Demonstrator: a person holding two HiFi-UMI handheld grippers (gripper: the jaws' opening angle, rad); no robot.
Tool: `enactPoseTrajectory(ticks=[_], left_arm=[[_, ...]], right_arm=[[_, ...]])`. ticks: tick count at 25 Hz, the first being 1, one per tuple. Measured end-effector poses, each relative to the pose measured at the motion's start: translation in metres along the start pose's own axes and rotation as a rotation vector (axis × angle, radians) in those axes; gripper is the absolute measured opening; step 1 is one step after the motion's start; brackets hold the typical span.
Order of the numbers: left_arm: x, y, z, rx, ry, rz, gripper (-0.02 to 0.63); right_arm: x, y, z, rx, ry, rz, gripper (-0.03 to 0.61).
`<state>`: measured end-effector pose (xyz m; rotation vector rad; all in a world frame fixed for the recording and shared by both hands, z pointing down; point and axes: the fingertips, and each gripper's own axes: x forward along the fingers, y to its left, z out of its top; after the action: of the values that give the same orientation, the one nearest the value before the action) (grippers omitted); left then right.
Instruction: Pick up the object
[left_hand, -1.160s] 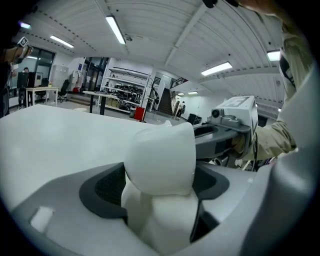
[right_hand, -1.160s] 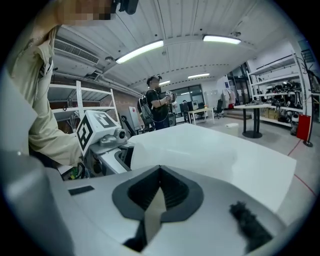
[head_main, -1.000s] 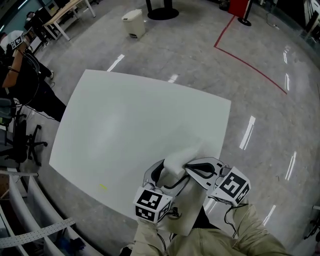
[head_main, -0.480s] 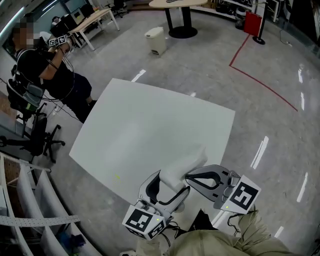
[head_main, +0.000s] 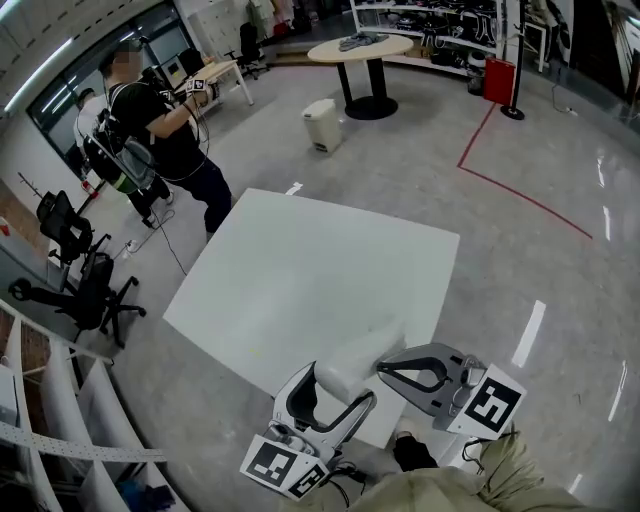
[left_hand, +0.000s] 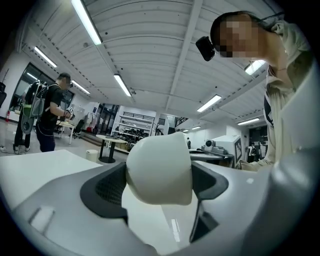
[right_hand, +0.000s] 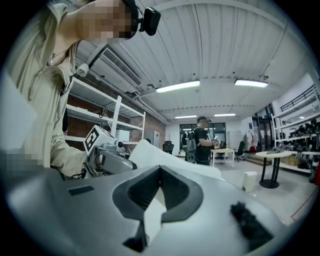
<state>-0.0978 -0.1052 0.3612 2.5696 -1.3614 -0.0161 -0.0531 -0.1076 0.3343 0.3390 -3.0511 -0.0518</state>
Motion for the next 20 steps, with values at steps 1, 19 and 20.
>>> enactPoseTrajectory(ticks=[1, 19, 20], left_arm=[[-0.006, -0.006, 0.001, 0.0, -0.012, -0.007, 0.394], [-0.123, -0.108, -0.001, 0.1, -0.095, -0.072, 0.387], [-0.13, -0.112, -0.001, 0.106, -0.104, -0.073, 0.387]], right_arm=[[0.0, 0.011, 0.003, -0.005, -0.005, 0.006, 0.003], [-0.043, 0.161, 0.031, -0.067, -0.042, -0.011, 0.002], [-0.045, 0.17, 0.032, -0.083, -0.04, -0.008, 0.002]])
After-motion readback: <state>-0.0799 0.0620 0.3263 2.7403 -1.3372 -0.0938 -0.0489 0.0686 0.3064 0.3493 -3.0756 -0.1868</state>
